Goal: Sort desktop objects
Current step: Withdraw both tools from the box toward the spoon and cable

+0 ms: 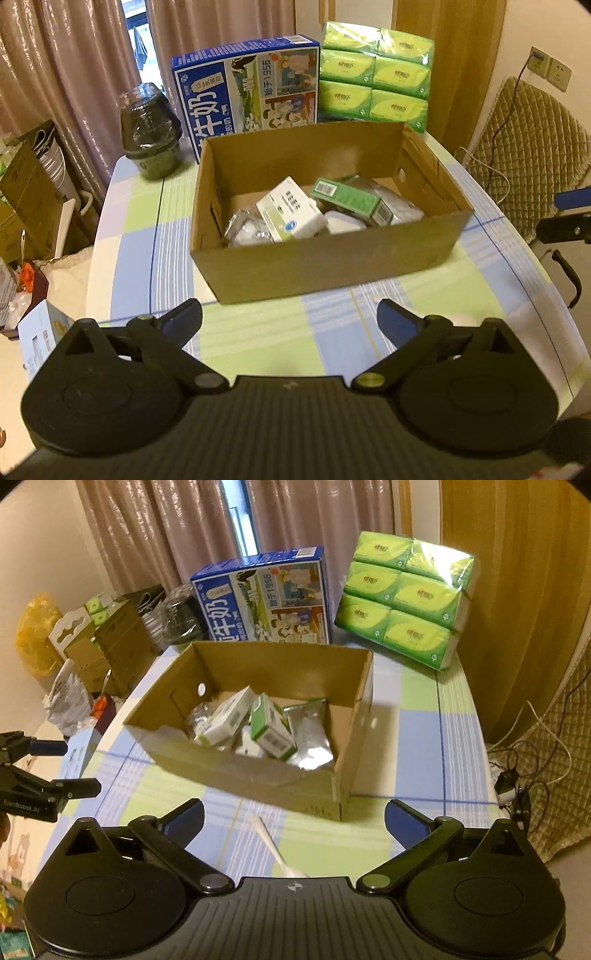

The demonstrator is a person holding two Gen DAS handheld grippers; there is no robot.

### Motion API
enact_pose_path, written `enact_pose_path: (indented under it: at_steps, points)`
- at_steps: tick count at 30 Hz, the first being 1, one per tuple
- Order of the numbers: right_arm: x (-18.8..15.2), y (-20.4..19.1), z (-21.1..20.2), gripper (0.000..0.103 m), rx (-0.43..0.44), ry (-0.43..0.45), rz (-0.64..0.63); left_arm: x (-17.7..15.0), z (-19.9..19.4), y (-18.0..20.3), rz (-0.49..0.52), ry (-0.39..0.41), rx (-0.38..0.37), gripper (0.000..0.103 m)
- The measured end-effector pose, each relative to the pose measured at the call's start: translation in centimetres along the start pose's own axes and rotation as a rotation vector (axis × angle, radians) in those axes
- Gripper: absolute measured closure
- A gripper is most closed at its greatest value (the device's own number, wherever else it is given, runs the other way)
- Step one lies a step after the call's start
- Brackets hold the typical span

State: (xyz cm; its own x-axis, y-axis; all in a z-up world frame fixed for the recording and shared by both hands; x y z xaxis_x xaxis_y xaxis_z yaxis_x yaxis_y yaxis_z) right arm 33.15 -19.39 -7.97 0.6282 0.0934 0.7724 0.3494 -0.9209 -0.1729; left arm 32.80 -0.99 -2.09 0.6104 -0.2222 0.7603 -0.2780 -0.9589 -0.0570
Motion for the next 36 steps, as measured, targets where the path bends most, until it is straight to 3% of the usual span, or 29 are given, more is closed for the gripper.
enact_pose_path:
  at_steps: [14, 20, 27, 36]
  points:
    - [-6.1, 1.4, -4.8, 0.002, -0.017, -0.034, -0.038, -4.9, -3.4, 2.9, 0.049, -0.023, -0.015, 0.001]
    - [-8.7, 2.6, -6.1, 0.002, -0.033, -0.055, -0.051, -7.4, -4.0, 5.7, 0.118, -0.035, -0.046, 0.001]
    - [-11.4, 3.2, -6.7, 0.002, -0.035, -0.080, -0.070, -9.9, -4.1, 8.9, 0.166, -0.054, -0.099, 0.001]
    - [-13.4, 4.3, -6.8, 0.002, -0.049, -0.104, -0.061, -11.4, -3.1, 10.7, 0.155, -0.073, -0.142, 0.001]
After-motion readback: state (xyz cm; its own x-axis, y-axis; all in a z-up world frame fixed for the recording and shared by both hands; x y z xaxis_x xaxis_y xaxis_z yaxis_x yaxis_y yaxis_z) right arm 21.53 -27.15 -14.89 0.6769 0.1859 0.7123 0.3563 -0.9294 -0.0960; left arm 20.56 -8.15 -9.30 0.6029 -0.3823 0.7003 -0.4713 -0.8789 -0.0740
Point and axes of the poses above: each gripper's, at about its wrist camera, not at the fingertips, and z roughly the way its jaws point, y to its right, x to its top, the point moved 9 cm from there along z, roughly the way its jaws point, and after that the axes turned 12 degrees about y, right-handed, at the moved point
